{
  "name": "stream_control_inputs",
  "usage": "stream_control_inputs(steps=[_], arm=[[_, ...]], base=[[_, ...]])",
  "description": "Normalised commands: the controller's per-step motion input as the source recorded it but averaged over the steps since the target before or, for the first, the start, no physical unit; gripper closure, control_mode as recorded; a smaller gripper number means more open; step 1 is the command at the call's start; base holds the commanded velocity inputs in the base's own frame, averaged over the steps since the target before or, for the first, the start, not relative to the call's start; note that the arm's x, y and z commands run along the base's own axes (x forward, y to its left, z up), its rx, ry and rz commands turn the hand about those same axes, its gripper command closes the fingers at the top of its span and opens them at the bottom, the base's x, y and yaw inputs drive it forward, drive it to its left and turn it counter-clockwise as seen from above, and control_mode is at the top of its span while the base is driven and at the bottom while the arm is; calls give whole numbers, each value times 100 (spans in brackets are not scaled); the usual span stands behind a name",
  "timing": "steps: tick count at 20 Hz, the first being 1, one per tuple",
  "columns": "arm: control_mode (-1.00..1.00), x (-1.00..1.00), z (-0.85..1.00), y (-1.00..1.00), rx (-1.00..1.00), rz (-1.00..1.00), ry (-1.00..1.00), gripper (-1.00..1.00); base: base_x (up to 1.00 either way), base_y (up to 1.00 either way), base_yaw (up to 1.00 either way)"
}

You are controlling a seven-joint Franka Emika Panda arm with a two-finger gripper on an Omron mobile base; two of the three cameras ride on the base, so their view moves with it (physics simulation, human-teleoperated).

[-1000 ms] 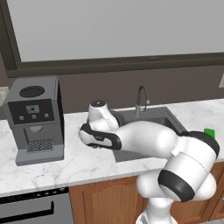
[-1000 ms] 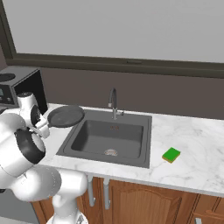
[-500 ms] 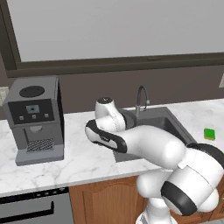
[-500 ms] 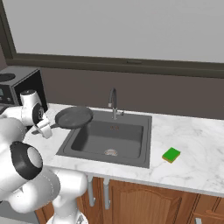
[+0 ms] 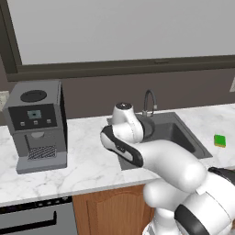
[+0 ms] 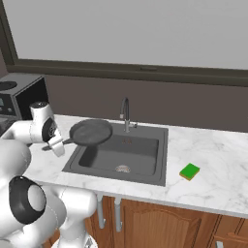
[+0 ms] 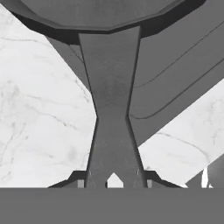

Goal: Pick the pan and sponge and place them into the sink. Then turn on the water.

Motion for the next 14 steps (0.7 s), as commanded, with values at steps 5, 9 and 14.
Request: stream_control_inputs(steps=[5,9,14], arm=[[-100,-16,-1,-37,3,-2,0,100],[-100,-20,0,-37,1,-3,0,100],[-100,-11,0,-34,3,-3,-1,100]], base=[[0,0,0],[0,0,0],[0,0,0]])
